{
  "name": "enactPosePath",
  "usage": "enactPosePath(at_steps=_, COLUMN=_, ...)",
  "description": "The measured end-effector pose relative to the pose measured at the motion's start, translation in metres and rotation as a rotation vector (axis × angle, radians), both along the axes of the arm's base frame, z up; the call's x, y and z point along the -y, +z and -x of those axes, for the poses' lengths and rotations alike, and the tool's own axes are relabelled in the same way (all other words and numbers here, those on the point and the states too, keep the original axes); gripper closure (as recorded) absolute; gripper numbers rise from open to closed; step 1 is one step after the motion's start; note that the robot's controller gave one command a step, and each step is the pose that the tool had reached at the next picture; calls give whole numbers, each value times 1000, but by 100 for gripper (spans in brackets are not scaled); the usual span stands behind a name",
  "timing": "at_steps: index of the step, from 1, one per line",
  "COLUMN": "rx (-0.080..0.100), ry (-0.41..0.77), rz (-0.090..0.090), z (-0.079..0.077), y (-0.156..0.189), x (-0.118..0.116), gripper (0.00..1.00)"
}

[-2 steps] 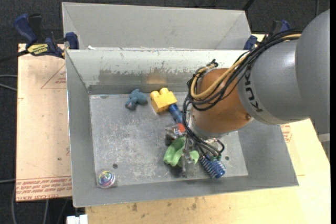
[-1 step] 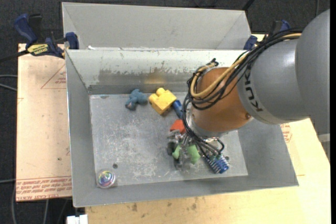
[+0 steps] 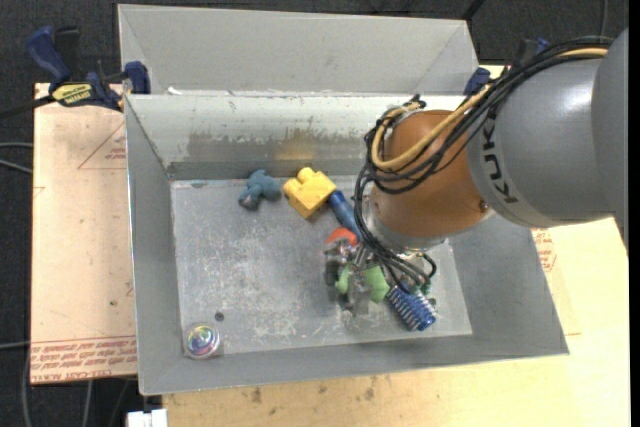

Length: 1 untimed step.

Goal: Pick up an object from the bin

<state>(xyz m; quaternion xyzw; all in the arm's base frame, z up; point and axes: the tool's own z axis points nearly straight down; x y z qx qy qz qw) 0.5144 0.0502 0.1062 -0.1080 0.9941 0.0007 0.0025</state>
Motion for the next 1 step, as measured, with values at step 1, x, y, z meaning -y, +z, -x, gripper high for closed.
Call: enactPosePath(at_steps=1, rx=1, ry=-2, rz=0, z=-1, y=41, x=-1, gripper=100)
